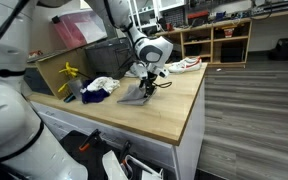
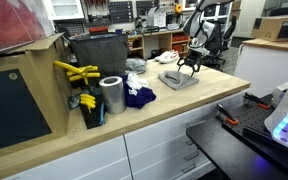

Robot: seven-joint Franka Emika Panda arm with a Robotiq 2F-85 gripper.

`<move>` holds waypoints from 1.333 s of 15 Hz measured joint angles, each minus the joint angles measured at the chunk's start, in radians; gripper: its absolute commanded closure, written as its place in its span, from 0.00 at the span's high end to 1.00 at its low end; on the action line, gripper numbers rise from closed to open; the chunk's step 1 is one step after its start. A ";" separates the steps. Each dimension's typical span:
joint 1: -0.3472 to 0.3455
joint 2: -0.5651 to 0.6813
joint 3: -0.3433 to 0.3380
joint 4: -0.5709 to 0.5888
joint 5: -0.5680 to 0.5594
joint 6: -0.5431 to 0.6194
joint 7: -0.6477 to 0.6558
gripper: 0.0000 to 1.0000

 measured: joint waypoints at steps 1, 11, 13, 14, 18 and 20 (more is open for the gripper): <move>-0.001 0.000 0.000 0.002 0.020 0.000 0.000 1.00; -0.002 0.025 -0.014 0.002 0.078 -0.002 0.000 0.35; -0.004 0.027 -0.015 0.002 0.079 -0.006 0.000 0.20; -0.005 0.027 -0.015 0.002 0.079 -0.007 0.000 0.14; -0.006 0.027 -0.015 0.002 0.079 -0.008 0.000 0.00; -0.006 0.026 -0.015 0.002 0.079 -0.008 0.000 0.01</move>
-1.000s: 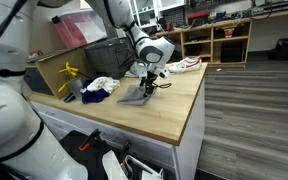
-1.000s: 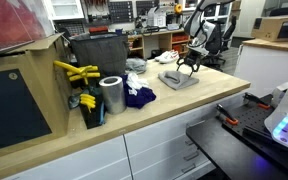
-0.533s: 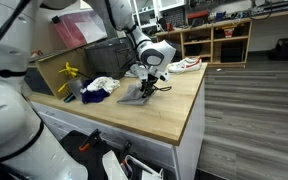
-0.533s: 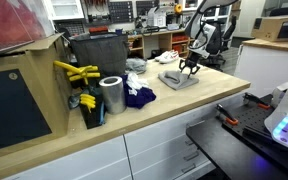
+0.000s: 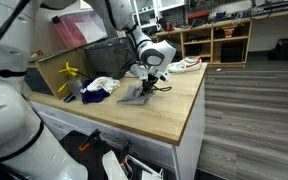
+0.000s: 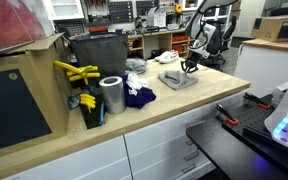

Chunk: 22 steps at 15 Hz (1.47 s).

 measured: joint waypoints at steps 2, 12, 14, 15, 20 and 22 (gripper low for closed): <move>0.001 -0.003 0.000 0.000 0.000 0.000 -0.001 0.01; 0.034 -0.069 0.000 -0.007 -0.062 -0.002 -0.002 0.13; 0.038 -0.075 0.000 -0.008 -0.079 -0.004 -0.002 0.06; 0.039 -0.076 0.000 -0.008 -0.088 -0.006 -0.002 0.01; 0.040 -0.076 0.002 -0.009 -0.115 -0.017 -0.004 0.00; 0.041 -0.076 0.002 -0.009 -0.121 -0.019 -0.004 0.00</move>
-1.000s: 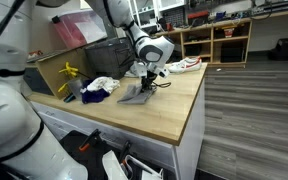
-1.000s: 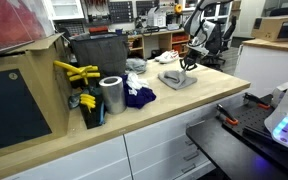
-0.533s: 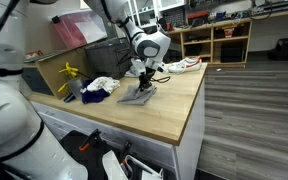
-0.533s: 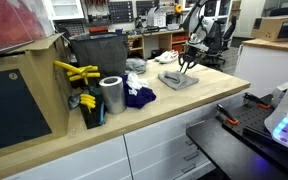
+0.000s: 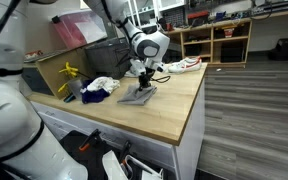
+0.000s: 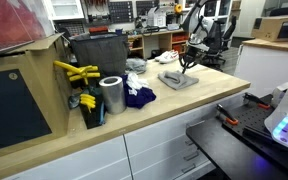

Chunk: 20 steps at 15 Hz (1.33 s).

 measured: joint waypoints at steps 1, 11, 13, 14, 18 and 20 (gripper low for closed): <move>0.001 0.000 0.000 0.000 -0.003 -0.001 0.000 0.00; 0.057 -0.072 0.015 0.002 -0.032 0.009 -0.018 0.00; 0.079 -0.099 0.023 0.004 -0.045 0.011 -0.018 0.00; 0.088 -0.112 0.030 0.005 -0.049 0.011 -0.018 0.00; 0.116 -0.146 0.074 0.012 -0.050 0.008 -0.062 0.00; 0.125 -0.149 0.100 0.019 -0.049 0.002 -0.099 0.00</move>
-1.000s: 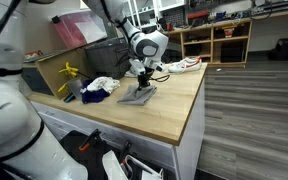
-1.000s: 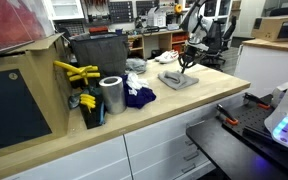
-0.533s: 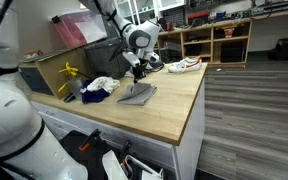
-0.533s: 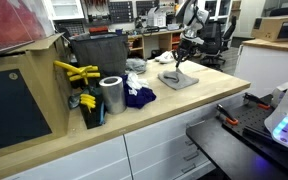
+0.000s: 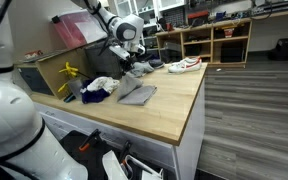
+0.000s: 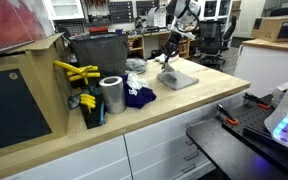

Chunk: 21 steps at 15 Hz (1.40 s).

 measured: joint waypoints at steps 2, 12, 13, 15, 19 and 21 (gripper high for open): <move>0.005 0.000 0.025 0.009 0.005 -0.018 -0.042 0.00; 0.004 0.003 0.070 0.072 0.054 -0.266 -0.342 0.41; 0.003 0.004 0.069 0.076 0.054 -0.289 -0.366 0.47; -0.002 0.004 0.062 0.077 0.052 -0.318 -0.410 0.63; -0.009 0.003 0.028 0.075 0.030 -0.318 -0.449 0.92; -0.011 0.003 0.002 0.064 0.004 -0.285 -0.444 1.00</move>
